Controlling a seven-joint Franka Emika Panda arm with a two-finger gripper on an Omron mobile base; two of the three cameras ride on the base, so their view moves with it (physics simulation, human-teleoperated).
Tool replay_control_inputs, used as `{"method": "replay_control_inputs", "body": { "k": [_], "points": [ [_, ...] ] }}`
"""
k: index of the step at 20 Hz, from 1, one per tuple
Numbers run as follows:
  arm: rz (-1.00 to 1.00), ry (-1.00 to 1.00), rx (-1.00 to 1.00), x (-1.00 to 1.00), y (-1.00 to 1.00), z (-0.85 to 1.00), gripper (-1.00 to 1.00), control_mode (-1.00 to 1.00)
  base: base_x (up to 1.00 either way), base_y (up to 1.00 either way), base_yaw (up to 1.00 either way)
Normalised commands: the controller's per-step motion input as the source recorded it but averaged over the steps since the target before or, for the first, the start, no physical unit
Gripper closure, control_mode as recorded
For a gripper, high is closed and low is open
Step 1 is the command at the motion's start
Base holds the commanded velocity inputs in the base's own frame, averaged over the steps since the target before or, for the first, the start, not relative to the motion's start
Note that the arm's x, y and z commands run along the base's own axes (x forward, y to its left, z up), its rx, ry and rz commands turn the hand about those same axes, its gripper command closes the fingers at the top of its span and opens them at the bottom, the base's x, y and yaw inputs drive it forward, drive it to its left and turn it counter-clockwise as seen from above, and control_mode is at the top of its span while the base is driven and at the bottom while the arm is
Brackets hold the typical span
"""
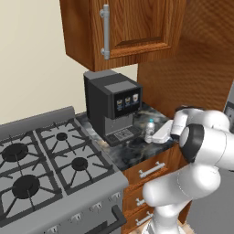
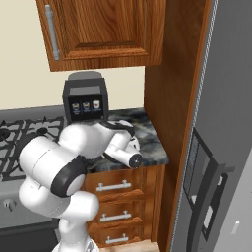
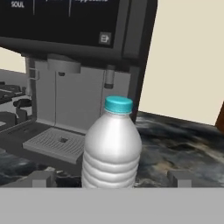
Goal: Take the bottled waters from the counter and place them in the freezer to freeze. Close the freezer door after placing the bottles.
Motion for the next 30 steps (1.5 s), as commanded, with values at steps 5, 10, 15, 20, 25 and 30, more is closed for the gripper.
{"method": "replay_control_inputs", "body": {
  "k": [5,10,15,20,25,30],
  "points": [
    [0.03,0.00,0.00,0.08,0.09,-0.03,-1.00,-1.00,0.00,0.00,0.00],
    [0.04,0.00,0.00,0.10,0.03,0.00,-1.00,-1.00,0.00,0.00,0.00],
    [0.01,0.00,0.00,0.11,0.00,-0.02,-1.00,-1.00,0.00,0.00,0.00],
    [0.01,0.00,0.00,0.08,0.00,-0.08,-1.00,-1.00,0.00,0.00,0.00],
    [0.02,0.00,0.00,0.03,0.00,-0.11,-1.00,-1.00,0.00,0.00,0.00],
    [0.03,0.00,0.00,0.03,0.02,-0.05,-1.00,-1.00,0.00,0.00,0.00]
  ]
}}
